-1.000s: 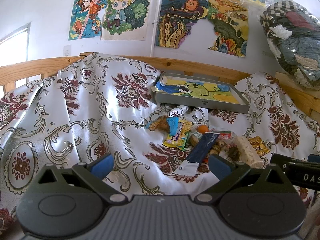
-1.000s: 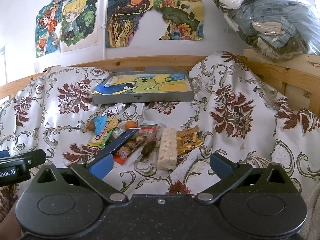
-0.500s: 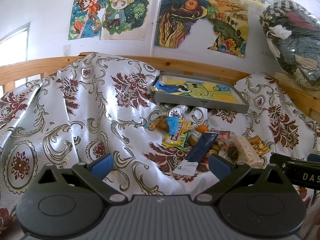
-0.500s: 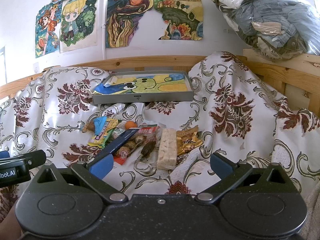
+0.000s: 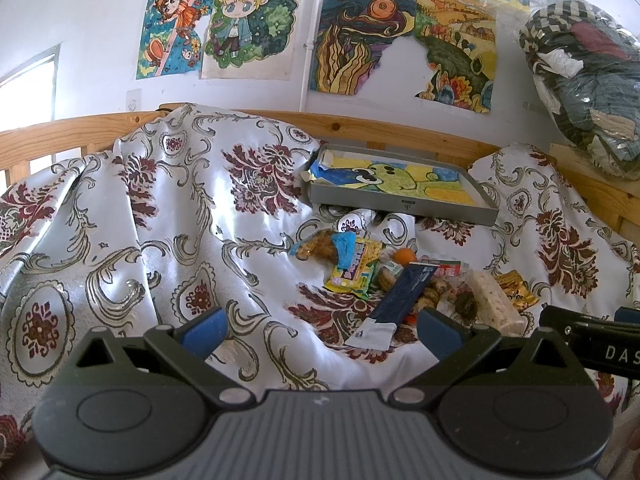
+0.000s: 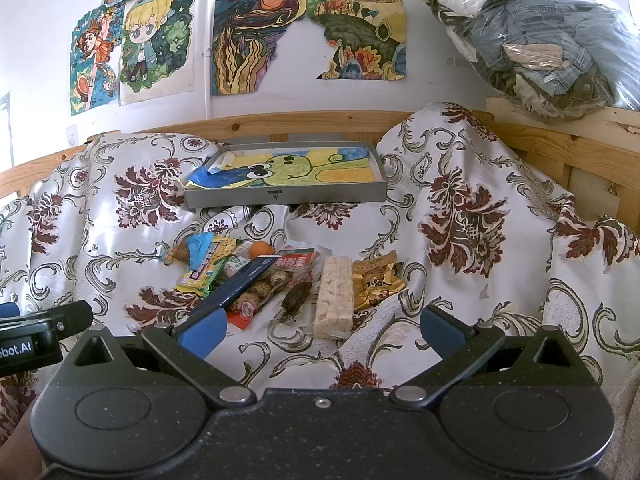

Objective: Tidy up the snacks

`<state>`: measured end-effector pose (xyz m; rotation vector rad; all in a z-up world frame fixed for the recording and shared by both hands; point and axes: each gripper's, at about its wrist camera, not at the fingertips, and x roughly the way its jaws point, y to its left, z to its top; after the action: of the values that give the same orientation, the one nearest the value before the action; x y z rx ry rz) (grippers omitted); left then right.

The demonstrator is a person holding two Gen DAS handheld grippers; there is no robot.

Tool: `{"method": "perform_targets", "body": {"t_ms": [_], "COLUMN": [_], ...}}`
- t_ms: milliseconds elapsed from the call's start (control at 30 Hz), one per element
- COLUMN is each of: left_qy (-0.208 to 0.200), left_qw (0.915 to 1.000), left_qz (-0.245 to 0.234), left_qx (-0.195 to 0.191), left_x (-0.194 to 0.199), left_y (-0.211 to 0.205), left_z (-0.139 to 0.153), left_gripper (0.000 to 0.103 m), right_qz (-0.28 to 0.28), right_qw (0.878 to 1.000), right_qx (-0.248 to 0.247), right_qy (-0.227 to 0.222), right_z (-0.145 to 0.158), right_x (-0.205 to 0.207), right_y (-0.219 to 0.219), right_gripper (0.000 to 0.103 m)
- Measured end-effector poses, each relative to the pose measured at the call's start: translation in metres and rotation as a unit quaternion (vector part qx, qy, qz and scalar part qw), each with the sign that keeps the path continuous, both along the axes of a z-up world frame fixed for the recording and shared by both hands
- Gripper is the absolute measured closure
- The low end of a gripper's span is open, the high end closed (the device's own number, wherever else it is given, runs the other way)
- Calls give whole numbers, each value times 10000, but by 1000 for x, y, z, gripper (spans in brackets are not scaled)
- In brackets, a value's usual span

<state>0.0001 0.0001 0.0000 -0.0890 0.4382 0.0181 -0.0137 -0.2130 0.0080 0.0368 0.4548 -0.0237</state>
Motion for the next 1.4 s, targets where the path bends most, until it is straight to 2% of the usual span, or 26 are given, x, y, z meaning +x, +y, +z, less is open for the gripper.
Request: {"method": "perform_targets", "body": {"t_ms": [367,633,1000,1133,1400], "left_qy": [137,395,763,942,1027], "left_qw": [9999,9991,9967,9945,9940], "left_qz": [49,149,194,315,272], "left_qx": [-72,-86,-176,-327,-252], "left_x": [3,13,38,48,72], "left_y": [-2,-4,-7,-6,-16], "left_z": [-3,-3,-1,-2,-4], "left_gripper": [0,0,0,0,0], "right_qz": [79,35,12,112,446], "right_qw": [9998,9983,9963,9950,9927], "right_qx": [77,64,-19,-96,-318], "right_qy": [183,583,856,992,1076], "right_z": [-2,-2,3,3,5], "right_x": [3,13,34,43,62], "right_y": [0,-1,-8,-9,-11], "right_gripper": [1,1,1,1,1]}}
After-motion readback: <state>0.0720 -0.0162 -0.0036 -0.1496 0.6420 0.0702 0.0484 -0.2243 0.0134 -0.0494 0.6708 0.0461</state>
